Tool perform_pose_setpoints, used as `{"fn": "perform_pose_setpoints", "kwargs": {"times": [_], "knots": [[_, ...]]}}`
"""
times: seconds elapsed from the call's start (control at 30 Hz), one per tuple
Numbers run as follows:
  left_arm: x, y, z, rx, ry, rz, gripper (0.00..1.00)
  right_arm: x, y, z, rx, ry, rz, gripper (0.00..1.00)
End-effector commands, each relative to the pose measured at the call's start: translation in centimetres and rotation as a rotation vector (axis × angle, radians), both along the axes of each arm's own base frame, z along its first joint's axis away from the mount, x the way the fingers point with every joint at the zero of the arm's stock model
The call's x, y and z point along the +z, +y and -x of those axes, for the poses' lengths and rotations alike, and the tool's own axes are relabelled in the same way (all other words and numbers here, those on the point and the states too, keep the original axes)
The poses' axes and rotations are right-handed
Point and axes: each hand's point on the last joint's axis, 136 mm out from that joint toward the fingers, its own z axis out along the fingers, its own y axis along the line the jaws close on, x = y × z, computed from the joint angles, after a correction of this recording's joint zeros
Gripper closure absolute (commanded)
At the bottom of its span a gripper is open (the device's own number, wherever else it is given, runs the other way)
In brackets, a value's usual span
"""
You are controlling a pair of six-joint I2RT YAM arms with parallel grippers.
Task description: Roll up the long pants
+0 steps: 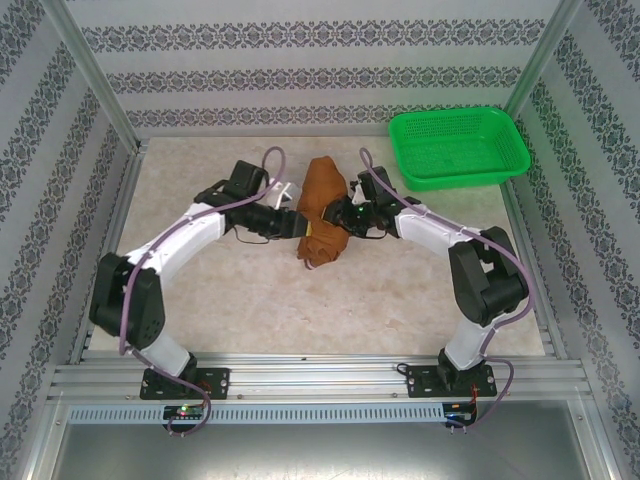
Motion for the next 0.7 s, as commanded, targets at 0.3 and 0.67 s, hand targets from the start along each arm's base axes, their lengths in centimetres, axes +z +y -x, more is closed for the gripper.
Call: {"fn": "perform_pose_setpoints", "kwargs": {"times": [0.3, 0.67], "knots": [[-0.8, 5.0, -2.9, 0.18, -0.058, 0.007, 0.77, 6.7, -6.9, -5.5, -0.096, -0.101, 0.246, 1.0], [-3.0, 3.2, -7.0, 0.161, 0.005, 0.054, 0.85, 17.3, -20.9, -14.8, -0.457, -0.268, 0.217, 1.0]]}}
